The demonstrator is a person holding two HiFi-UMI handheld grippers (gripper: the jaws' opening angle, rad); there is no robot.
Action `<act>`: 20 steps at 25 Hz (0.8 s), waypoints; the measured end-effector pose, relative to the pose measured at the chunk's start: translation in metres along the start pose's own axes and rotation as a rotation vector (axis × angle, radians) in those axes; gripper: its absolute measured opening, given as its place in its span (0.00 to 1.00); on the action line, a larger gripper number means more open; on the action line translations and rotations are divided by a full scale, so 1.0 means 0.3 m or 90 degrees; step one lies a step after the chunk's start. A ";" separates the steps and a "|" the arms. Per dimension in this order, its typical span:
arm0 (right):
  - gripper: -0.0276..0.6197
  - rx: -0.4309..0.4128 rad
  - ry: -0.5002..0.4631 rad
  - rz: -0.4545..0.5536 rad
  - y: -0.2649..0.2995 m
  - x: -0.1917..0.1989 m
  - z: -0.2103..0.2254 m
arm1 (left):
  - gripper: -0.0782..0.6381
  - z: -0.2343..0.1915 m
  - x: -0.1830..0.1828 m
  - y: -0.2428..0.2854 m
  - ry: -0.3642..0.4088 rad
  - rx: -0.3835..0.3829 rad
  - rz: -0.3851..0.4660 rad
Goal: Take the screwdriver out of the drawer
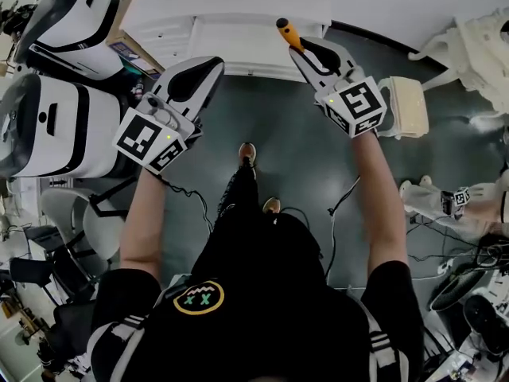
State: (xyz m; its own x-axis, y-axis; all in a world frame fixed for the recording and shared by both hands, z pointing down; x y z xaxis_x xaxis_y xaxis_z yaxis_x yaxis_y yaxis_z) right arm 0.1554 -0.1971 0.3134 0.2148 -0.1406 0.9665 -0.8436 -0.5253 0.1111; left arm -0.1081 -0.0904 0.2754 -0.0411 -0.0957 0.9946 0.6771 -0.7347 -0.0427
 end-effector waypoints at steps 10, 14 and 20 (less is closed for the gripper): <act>0.20 0.011 0.016 0.070 -0.329 -0.155 -0.193 | 0.14 0.231 -0.094 -0.073 0.011 0.014 0.012; 0.20 0.023 0.023 0.087 -0.406 -0.193 -0.240 | 0.14 0.259 -0.121 -0.077 0.021 0.028 0.019; 0.20 0.033 0.044 0.116 -0.425 -0.218 -0.299 | 0.14 0.252 -0.126 -0.094 0.020 0.044 0.021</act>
State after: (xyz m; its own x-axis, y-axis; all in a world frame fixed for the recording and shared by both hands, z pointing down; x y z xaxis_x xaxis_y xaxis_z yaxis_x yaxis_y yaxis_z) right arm 0.2047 -0.0457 0.2568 0.0253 -0.1800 0.9833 -0.8386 -0.5393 -0.0771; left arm -0.0703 -0.0153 0.2462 -0.0403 -0.1409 0.9892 0.7274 -0.6829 -0.0676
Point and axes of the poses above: the fingertips, and each gripper's own axes: y forward along the fingers, z to its right, x out of its underside, the point moved 10 cm from there along -y, backward along the fingers, and after that the axes turned 1 degree about -z, right-handed, at the moved point
